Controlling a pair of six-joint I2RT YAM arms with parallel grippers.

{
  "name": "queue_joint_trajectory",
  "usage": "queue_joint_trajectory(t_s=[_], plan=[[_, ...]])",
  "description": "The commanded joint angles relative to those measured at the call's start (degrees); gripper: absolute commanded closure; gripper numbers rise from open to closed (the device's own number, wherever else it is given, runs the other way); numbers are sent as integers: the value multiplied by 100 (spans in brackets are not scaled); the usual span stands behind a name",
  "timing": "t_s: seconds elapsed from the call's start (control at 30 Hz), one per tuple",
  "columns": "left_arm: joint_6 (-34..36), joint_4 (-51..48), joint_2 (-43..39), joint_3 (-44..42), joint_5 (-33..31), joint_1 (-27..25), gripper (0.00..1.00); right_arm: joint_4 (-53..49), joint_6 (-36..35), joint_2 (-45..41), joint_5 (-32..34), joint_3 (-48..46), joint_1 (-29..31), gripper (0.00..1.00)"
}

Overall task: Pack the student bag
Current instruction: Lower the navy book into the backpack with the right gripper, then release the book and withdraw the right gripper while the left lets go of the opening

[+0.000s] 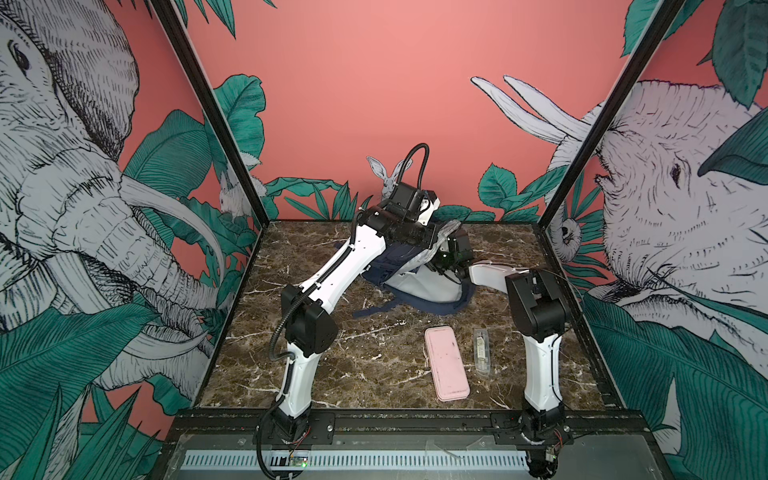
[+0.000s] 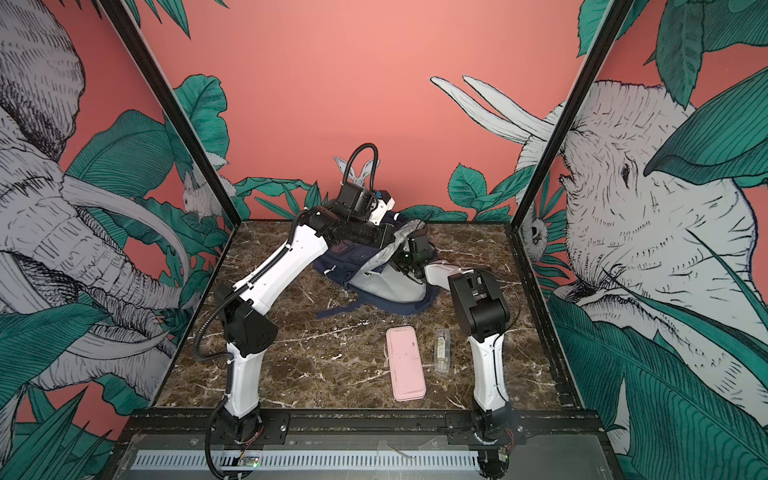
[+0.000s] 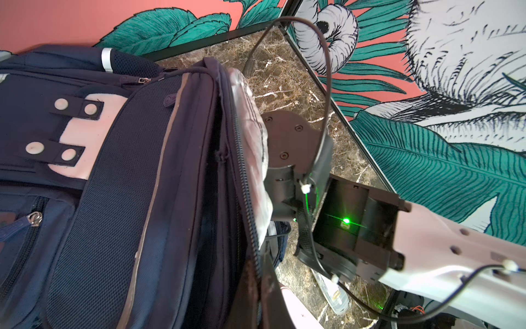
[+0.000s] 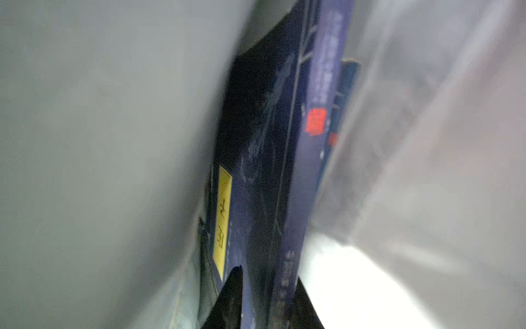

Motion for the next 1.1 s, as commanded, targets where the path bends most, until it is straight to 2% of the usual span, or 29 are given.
queue_joint_trajectory(t_s=[0.0, 0.1, 0.3, 0.4, 0.57, 0.67, 0.77, 1.07], plan=[[-70, 337, -588, 63, 233, -68, 100, 278, 129, 159, -146, 189, 49, 71], [-49, 323, -598, 76, 208, -68, 100, 219, 49, 19, -84, 46, 45, 64], [-46, 386, -637, -55, 207, -68, 100, -3, -188, -133, -17, -155, 41, 63], [-63, 422, -651, -103, 223, -68, 100, 7, -197, -101, -11, -158, 35, 64], [-100, 459, -660, -117, 276, -82, 100, 40, -98, 107, -92, 112, 50, 73], [-99, 443, -659, -118, 276, -86, 100, 307, 129, 254, -197, 293, 77, 78], [-111, 459, -634, -109, 281, -92, 100, 1023, 584, 454, -394, 403, 136, 80], [-122, 434, -602, -65, 263, -121, 100, 2123, 1447, 1158, -613, 932, 232, 80]])
